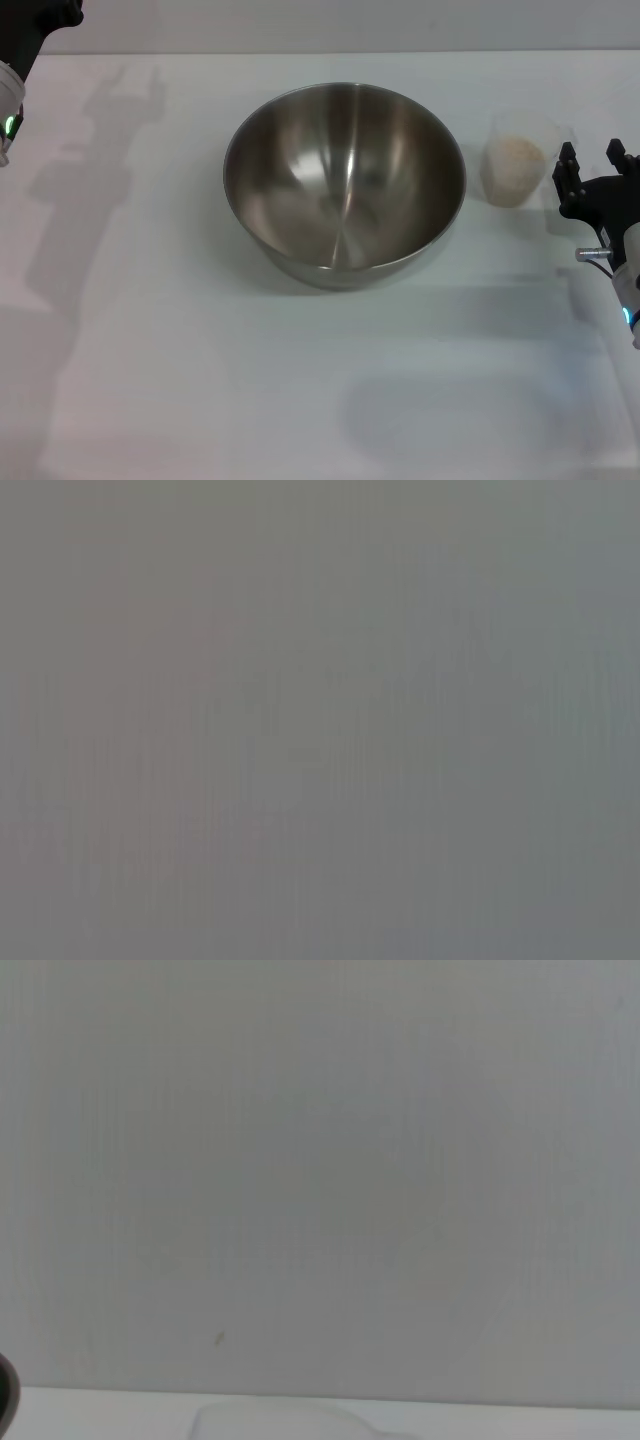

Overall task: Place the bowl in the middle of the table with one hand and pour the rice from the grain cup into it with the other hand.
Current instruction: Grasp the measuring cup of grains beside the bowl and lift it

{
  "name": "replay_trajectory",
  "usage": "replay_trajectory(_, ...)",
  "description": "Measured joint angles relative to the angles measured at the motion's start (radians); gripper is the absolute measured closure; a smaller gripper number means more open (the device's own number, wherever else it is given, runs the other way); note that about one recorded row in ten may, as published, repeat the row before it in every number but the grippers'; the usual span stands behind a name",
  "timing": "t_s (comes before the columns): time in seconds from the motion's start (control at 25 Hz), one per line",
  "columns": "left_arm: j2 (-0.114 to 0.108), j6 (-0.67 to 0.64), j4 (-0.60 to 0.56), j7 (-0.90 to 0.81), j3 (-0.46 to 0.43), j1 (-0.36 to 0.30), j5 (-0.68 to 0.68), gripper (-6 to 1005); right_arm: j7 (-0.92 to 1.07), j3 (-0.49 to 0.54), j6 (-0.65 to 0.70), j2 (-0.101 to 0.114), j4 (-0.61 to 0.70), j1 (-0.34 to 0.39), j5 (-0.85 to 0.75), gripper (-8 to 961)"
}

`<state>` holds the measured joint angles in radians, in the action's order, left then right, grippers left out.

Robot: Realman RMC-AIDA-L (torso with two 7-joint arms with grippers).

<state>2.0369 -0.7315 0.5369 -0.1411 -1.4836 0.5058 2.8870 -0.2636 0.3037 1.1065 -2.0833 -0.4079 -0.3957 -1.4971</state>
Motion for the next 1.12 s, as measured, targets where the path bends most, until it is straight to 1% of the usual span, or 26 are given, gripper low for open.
replay_trajectory(0.32, 0.0, 0.001, 0.0, -0.002, -0.001, 0.0, 0.0, 548, 0.002, 0.0, -0.002, -0.001, 0.001, 0.0, 0.0, 445)
replay_trajectory(0.56, 0.002, 0.002, 0.001, 0.002, -0.001, 0.003, 0.0, 548, 0.05, 0.0, -0.01, -0.003, 0.026, 0.0, 0.0, 448)
replay_trajectory(1.12, 0.008, -0.001, 0.008, 0.005, -0.001, -0.004, 0.0, 548, 0.052, 0.0, -0.034, -0.003, 0.037, -0.014, -0.026, 454)
